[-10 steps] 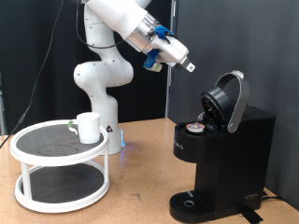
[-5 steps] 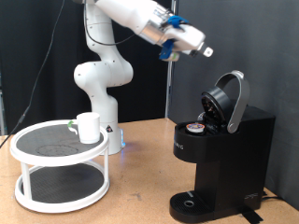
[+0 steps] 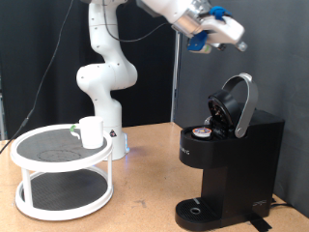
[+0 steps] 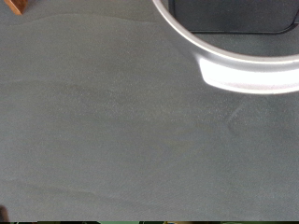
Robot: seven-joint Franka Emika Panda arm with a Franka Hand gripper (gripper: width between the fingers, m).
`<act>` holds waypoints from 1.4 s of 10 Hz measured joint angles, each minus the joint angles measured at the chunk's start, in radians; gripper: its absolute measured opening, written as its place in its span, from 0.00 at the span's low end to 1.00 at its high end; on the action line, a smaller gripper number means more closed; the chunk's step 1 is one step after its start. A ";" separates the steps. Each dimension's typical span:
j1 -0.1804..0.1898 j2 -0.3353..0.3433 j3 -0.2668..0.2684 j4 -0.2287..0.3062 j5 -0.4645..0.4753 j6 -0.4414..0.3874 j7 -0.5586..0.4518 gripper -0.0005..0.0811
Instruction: Make a cup of coffee with the keurig machine
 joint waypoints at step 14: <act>0.037 0.107 0.137 0.095 -0.090 0.001 0.078 0.91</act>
